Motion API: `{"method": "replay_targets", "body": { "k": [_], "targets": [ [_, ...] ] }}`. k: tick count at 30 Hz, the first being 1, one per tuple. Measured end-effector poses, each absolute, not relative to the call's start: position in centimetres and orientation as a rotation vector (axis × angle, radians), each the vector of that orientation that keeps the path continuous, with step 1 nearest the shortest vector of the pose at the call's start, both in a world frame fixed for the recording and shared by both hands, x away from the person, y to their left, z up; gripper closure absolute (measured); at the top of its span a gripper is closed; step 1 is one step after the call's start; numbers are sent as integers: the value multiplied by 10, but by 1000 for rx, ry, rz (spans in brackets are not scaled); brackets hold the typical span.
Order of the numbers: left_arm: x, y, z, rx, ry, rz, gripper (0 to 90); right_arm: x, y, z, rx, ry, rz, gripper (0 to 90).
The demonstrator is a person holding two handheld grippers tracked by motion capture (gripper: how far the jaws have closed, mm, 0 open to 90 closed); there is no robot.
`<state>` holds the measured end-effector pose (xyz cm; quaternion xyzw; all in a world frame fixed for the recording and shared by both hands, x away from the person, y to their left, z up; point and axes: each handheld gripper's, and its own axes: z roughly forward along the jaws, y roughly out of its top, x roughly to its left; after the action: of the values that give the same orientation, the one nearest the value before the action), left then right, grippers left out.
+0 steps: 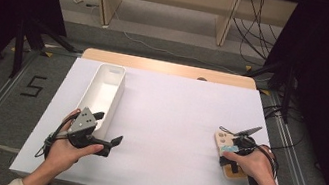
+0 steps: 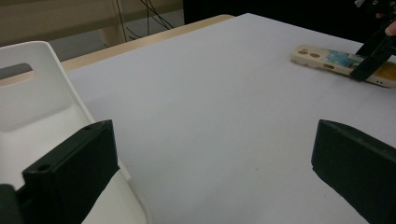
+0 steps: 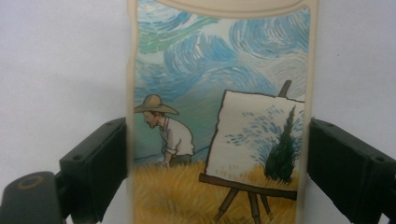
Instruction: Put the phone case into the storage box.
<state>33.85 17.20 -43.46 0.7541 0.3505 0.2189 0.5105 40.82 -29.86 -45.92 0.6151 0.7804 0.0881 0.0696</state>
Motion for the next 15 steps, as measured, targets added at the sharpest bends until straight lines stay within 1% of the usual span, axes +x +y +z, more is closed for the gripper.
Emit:
{"method": "replay_targets", "body": {
  "k": [15],
  "targets": [
    [338, 172, -435, 1815, 845, 528, 0, 407, -299, -456, 1856, 2347, 283, 122]
  ]
}}
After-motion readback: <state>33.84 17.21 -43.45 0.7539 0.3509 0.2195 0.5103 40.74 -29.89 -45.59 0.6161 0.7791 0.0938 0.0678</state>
